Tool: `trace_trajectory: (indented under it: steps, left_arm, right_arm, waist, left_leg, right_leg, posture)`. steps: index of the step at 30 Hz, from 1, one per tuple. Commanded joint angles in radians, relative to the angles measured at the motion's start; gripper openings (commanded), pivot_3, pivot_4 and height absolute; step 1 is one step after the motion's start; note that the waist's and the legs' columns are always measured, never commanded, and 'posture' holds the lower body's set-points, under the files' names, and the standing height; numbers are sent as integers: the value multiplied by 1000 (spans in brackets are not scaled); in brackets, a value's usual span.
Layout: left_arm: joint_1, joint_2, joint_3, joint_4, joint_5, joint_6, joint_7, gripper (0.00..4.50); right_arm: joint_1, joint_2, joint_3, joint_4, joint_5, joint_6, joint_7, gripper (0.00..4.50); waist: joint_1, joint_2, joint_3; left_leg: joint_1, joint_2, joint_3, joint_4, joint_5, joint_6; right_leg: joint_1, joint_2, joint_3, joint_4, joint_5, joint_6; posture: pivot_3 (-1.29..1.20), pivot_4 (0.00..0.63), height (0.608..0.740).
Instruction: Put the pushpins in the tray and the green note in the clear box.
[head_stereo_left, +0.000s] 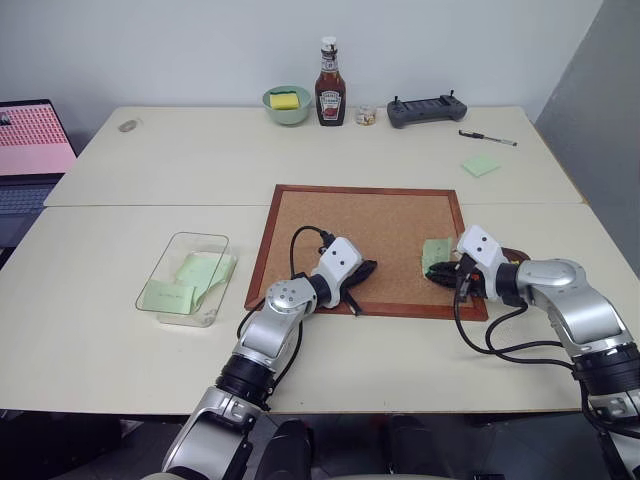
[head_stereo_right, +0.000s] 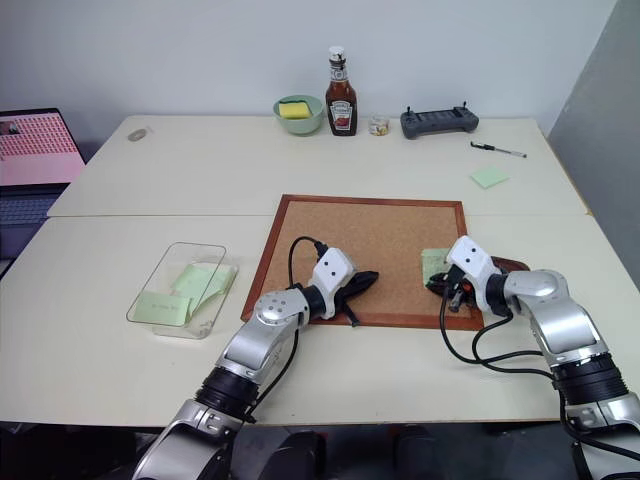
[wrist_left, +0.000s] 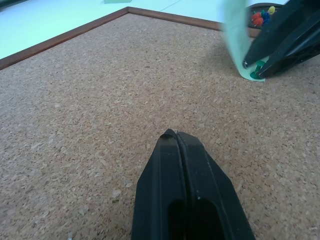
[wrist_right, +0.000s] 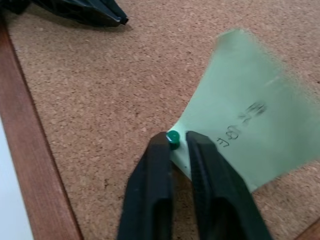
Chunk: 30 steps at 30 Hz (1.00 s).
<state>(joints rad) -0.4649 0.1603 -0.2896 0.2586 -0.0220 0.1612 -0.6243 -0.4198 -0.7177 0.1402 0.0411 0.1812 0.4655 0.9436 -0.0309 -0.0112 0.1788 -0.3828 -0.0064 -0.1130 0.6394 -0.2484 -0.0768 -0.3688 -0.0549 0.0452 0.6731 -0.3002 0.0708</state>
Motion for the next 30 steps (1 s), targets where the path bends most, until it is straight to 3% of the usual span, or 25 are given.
trace_trajectory:
  steps: [1,17,22,28,30]
  left_arm:
    - [37,11,-26,38,28,24,-6,0]
    - [23,-4,1,30,-14,52,-24,0]
    - [30,8,62,-102,-132,141,-95,834]
    - [40,52,93,-182,-166,156,-121,1990]
    - [22,27,113,-190,-183,123,-103,2452]
  right_arm:
    - [-27,-15,-49,-34,15,-13,3,66]
    - [-50,-73,-50,-162,24,-47,60,66]
    - [-51,-63,-26,-155,-2,-77,63,0]
    - [-62,-49,-10,-137,-13,-96,63,0]
    - [-67,-40,-3,-134,-14,-101,63,0]
  waist:
    - [0,0,0]
    - [1,0,0]
    - [-2,-1,1]
    - [-1,-3,2]
    - [0,-4,3]
  left_leg:
    - [0,0,0,0,0,0]
    - [-1,0,0,0,0,0]
    - [-1,0,0,0,0,0]
    - [-3,0,0,-2,0,0]
    - [-3,0,0,-2,0,0]
  right_leg:
    - [0,0,0,0,0,0]
    - [0,0,0,0,0,0]
    - [-1,0,0,0,0,0]
    - [-4,0,0,0,0,0]
    - [-4,0,0,0,0,0]
  posture:
    - [0,150,740]
    - [0,150,740]
    - [0,150,740]
    - [0,150,740]
    - [0,150,740]
